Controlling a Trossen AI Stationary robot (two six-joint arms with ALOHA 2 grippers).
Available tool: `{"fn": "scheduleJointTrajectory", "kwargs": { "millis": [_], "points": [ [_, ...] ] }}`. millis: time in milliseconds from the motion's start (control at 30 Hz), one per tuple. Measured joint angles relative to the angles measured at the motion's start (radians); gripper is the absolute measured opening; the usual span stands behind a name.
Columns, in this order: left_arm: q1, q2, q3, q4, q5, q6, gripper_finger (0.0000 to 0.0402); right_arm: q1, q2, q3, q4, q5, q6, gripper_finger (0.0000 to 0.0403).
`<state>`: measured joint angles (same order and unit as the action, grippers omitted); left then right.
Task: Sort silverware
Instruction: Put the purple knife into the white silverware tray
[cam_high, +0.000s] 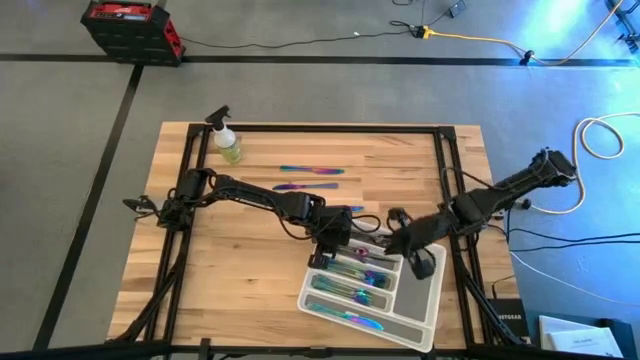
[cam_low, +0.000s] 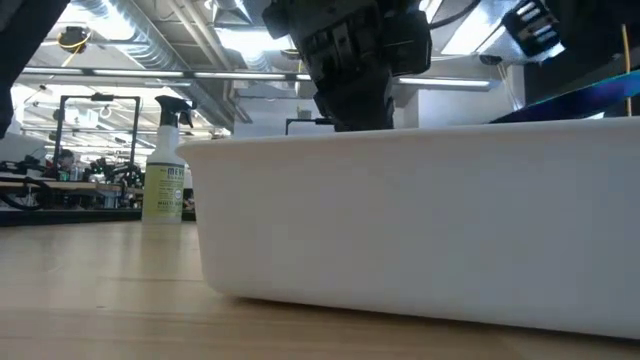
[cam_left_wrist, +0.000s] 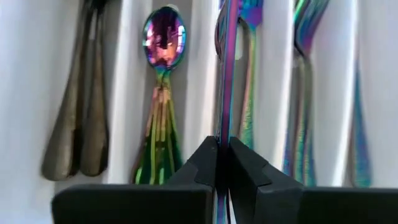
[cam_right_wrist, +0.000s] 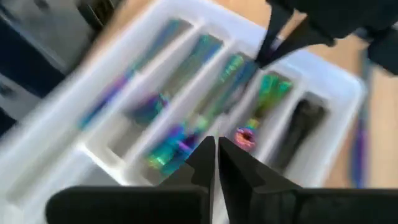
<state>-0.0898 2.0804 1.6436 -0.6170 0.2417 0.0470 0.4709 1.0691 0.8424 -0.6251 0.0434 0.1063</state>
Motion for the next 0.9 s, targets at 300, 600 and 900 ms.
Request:
{"fn": "scheduleJointTrajectory", "kwargs": {
  "millis": [300, 600, 900],
  "points": [
    [0.044, -0.001, 0.000, 0.013, 0.104, -0.185, 0.0005, 0.112, 0.104, 0.152, -0.124, 0.497, -0.230, 0.0001],
    [0.087, -0.001, 0.000, 0.138, 0.248, -0.400, 0.0005, 0.113, 0.191, 0.173, -0.070, 0.217, -0.163, 0.0001],
    [0.086, -0.001, 0.000, 0.165, 0.252, -0.362, 0.0005, 0.113, 0.224, 0.188, -0.116, 0.359, -0.178, 0.0001]
  ]
}}
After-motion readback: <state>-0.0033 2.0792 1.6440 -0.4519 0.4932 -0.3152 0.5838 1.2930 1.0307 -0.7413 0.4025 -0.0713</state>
